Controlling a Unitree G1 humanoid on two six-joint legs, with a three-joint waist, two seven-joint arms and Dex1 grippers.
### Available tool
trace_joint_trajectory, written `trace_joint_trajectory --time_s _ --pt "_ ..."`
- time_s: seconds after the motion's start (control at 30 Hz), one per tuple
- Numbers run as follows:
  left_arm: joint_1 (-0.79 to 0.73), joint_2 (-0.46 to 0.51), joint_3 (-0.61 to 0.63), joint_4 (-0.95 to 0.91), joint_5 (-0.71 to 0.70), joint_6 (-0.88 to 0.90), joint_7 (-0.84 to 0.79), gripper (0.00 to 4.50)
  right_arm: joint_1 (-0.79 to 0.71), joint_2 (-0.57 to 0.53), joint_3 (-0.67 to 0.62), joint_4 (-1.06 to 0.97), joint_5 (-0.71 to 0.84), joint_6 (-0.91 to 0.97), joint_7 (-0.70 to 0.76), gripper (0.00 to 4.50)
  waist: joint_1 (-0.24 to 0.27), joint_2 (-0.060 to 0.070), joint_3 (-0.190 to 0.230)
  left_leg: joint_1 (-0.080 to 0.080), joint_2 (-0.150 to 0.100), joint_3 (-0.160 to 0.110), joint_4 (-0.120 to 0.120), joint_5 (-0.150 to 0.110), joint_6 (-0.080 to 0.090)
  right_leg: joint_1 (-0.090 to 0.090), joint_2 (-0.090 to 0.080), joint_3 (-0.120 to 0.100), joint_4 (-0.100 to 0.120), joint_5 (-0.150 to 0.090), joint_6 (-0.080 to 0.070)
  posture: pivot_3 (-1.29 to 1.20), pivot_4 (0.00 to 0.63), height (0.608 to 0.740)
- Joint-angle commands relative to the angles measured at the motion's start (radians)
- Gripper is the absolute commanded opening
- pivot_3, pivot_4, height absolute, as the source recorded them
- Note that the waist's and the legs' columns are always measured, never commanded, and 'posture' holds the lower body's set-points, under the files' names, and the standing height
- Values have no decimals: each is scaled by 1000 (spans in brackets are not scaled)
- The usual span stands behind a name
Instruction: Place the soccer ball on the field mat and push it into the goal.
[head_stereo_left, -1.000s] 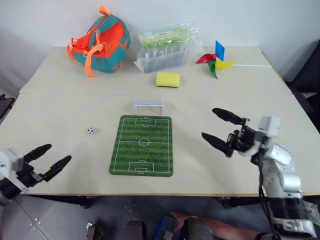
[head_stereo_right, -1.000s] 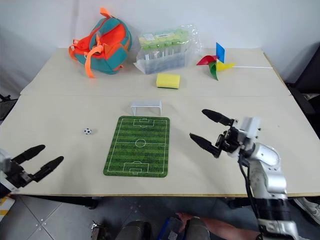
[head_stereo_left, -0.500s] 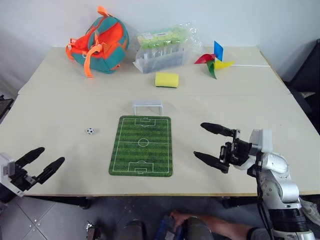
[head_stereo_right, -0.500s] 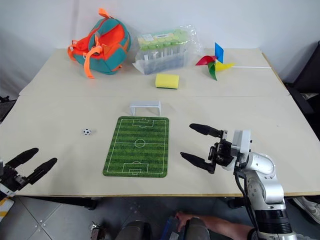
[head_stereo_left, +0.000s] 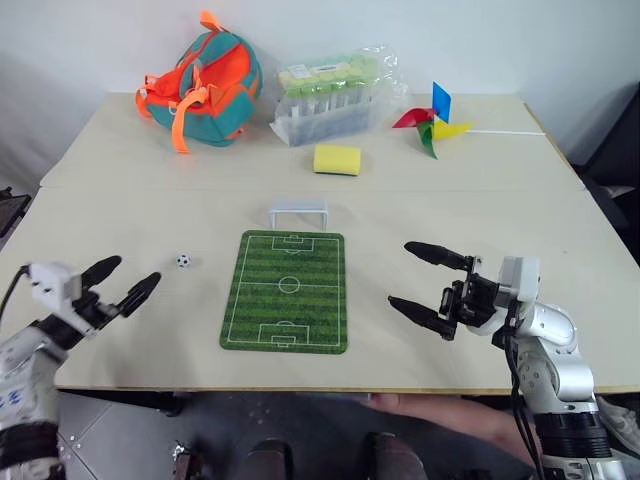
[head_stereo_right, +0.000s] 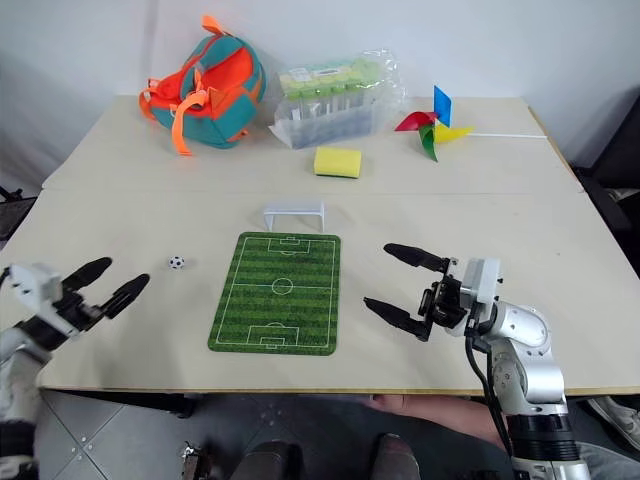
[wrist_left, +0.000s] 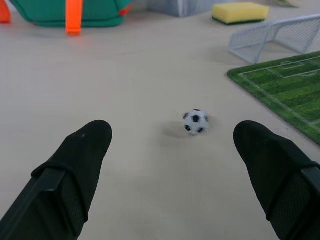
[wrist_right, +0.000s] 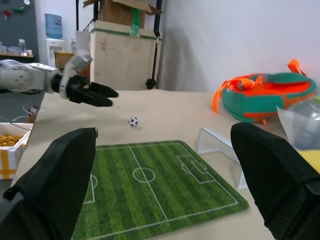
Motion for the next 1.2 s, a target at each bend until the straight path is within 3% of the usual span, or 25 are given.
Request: trace_joint_trajectory --time_s 0.03,0.3,0.4,0.7,0.9,1.03,1.2 --pt "-165 -8 -98 164 90 -20 4 4444 -20 10 3 -19 -4 -25 -2 4500 7 0 0 -1 0 0 2 0 0 0 0 0 0 0 0 0 150 740" --pt "-266 -12 -154 344 142 -85 -29 4444 22 23 10 -58 -11 -28 -36 4500 -22 -2 -1 -1 0 2 0 -1 1 -1 0 0 -1 1 1 0 150 740" --pt "-267 -9 -155 365 145 -95 -35 3843 37 28 7 -70 -15 -32 -53 4500 -18 -2 -1 -1 0 2 1 -1 1 -1 0 0 0 1 1 0 150 740" --pt "-245 -4 -147 355 129 -113 -94 953 45 36 0 -54 -35 -65 -73 4500 -17 -2 -1 -1 0 2 3 -1 1 -1 0 0 0 1 1 0 150 740" --pt "-239 -32 -141 150 2 -46 -279 868 39 -2 -23 -30 -32 -71 -50 4500 -14 -2 -1 -1 0 2 4 -1 1 -1 0 0 1 1 1 0 150 740" --pt "-194 -33 -278 -138 -6 25 -423 868 72 -92 -44 -51 19 -5 29 4500 -11 -3 -1 -3 1 2 7 -2 2 0 0 0 1 1 1 0 150 740" --pt "-141 -42 -429 -310 44 15 -512 868 152 -211 -47 -76 52 25 180 4500 -14 -2 -1 -3 1 2 8 -3 3 0 0 1 1 1 1 0 150 740"
